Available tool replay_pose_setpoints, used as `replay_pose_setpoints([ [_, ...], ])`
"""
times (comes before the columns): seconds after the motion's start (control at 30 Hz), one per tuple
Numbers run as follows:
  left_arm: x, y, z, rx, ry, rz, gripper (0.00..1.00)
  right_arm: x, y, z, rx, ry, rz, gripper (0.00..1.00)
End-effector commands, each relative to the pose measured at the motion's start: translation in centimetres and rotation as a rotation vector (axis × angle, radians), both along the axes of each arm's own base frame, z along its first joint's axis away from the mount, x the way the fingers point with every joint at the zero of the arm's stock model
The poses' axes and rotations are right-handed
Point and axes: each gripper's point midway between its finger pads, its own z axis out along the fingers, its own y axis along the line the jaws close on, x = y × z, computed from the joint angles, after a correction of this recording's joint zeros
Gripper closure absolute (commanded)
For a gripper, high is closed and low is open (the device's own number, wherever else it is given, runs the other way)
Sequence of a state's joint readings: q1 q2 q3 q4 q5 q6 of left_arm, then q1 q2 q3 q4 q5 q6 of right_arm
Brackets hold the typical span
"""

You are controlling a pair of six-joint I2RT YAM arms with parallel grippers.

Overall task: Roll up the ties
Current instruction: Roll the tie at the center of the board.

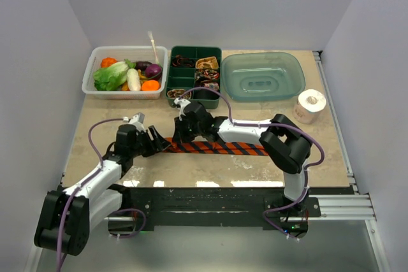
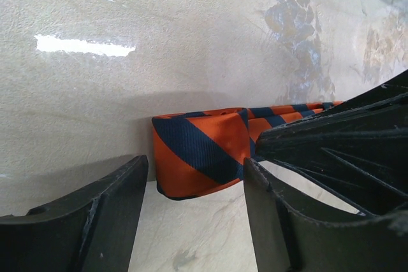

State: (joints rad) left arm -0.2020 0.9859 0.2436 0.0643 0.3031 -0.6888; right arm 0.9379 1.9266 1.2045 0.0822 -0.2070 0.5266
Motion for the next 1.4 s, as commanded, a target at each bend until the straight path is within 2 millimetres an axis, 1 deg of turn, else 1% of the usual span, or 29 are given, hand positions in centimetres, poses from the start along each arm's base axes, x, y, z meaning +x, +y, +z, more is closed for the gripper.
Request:
replay_pose_setpoints([
  [0.0, 0.5, 0.0, 0.8, -0.027, -0.045, 0.002, 0.35, 0.0, 0.2, -1.1, -0.011, -0.006, 0.007, 1.0],
  [0.07, 0.5, 0.0, 0.7, -0.031, -0.042, 0.004, 0.35, 0.0, -0.3, -2.0, -0.03, 0.0, -0.005, 1.0],
  [0.17, 0.4, -0.1, 0.4, -0.037, -0.033, -0.001, 0.35, -0.3, -1.3, -3.8, -0.085, 0.017, -0.012, 1.0],
  [0.23, 0.4, -0.3, 0.3, -0.045, -0.031, -0.01, 0.35, -0.4, -1.7, -4.2, -0.1, 0.02, -0.019, 1.0],
  [0.27, 0.4, -0.4, 0.3, -0.048, -0.038, -0.013, 0.35, -0.6, -2.3, -4.8, -0.118, 0.023, -0.022, 1.0],
  [0.37, 0.2, -1.0, 0.2, -0.084, -0.049, -0.036, 0.36, -0.9, -3.1, -5.5, -0.141, 0.025, -0.034, 1.0],
  [0.43, -0.1, -1.5, 0.0, -0.116, -0.041, -0.05, 0.37, -1.0, -3.3, -5.8, -0.144, 0.031, -0.034, 1.0],
  [0.63, -0.5, -2.1, -0.1, -0.159, -0.058, -0.078, 0.46, -1.0, -3.6, -6.6, -0.162, 0.046, -0.047, 1.0],
  [0.73, -0.3, -2.1, 0.3, -0.16, -0.087, -0.078, 0.53, -1.1, -3.5, -6.6, -0.155, 0.048, -0.046, 1.0],
  [0.77, -0.2, -2.1, 0.4, -0.159, -0.095, -0.076, 0.58, -1.2, -3.5, -6.6, -0.156, 0.048, -0.044, 1.0],
  [0.9, 0.2, -2.1, 1.5, -0.16, -0.139, -0.078, 0.67, -1.1, -2.9, -5.9, -0.13, 0.041, -0.03, 1.0],
  [0.93, 0.3, -2.1, 1.7, -0.159, -0.146, -0.079, 0.7, -1.0, -2.7, -5.6, -0.123, 0.035, -0.026, 1.0],
  [1.0, 0.6, -2.0, 2.0, -0.152, -0.157, -0.082, 0.73, -0.9, -2.3, -5.1, -0.108, 0.031, -0.018, 1.0],
  [1.1, 0.9, -1.9, 2.0, -0.125, -0.151, -0.089, 0.81, -0.6, -1.5, -4.1, -0.073, 0.018, -0.003, 1.0],
  [1.13, 1.0, -1.9, 2.0, -0.115, -0.15, -0.092, 0.85, -0.6, -1.1, -3.6, -0.057, 0.015, 0.004, 1.0],
  [1.2, 1.3, -1.7, 2.1, -0.091, -0.143, -0.097, 0.88, -0.7, -0.5, -3.2, -0.034, 0.018, 0.019, 1.0],
  [1.23, 1.5, -1.6, 2.2, -0.079, -0.145, -0.091, 0.89, -0.4, -0.1, -2.8, -0.024, 0.014, 0.019, 1.0],
  [1.37, 2.2, -0.8, 2.9, -0.014, -0.146, -0.076, 0.92, -0.2, 0.7, -2.7, -0.011, 0.019, 0.034, 1.0],
])
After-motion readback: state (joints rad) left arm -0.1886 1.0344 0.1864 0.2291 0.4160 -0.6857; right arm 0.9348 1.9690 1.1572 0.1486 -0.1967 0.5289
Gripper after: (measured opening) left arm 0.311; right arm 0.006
